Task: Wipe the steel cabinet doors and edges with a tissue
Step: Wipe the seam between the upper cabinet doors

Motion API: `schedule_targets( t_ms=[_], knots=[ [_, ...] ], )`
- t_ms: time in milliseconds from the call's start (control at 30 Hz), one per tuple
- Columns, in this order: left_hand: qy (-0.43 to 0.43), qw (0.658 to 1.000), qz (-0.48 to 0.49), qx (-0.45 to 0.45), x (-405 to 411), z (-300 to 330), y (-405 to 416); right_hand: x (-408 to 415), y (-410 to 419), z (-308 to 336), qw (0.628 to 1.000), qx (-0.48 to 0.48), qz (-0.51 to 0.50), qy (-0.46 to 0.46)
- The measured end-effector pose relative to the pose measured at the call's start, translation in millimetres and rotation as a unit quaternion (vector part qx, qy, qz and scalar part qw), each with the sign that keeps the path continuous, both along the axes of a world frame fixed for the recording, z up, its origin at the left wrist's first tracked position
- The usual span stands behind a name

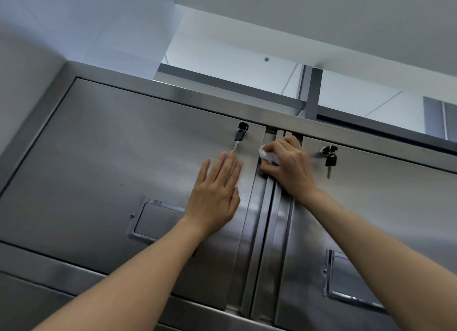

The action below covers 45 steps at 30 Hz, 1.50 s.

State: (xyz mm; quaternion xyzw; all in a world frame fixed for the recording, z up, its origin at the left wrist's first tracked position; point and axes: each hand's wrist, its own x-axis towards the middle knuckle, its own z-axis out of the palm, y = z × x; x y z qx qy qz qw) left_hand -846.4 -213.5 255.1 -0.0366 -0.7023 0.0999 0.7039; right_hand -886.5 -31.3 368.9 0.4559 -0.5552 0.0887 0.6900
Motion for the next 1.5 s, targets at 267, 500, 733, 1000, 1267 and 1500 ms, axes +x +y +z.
schedule_targets(
  t_ms=[267, 500, 733, 1000, 1267, 1500],
  knots=[
    [0.007, 1.0, -0.002, -0.004, 1, -1, 1, 18, 0, -3, 0.992, -0.048, 0.099, -0.059],
    [-0.005, 1.0, -0.007, 0.003, 6, -1, 1, 52, 4, -32, 0.983, -0.115, 0.13, -0.051],
    [-0.096, 0.995, 0.011, 0.039, 19, -1, 8, 84, 36, -111, 0.966, -0.209, 0.127, -0.084],
    [-0.171, 0.985, 0.011, 0.035, 54, -36, 24, 85, 77, -221, 0.953, -0.232, 0.072, -0.18],
    [-0.141, 0.989, -0.05, 0.017, 69, -195, 54, 94, 97, -331, 0.895, -0.285, 0.084, -0.333],
    [-0.24, 0.965, -0.077, 0.077, 80, -344, 94, 108, 114, -424, 0.859, -0.312, 0.047, -0.403]
  ],
)
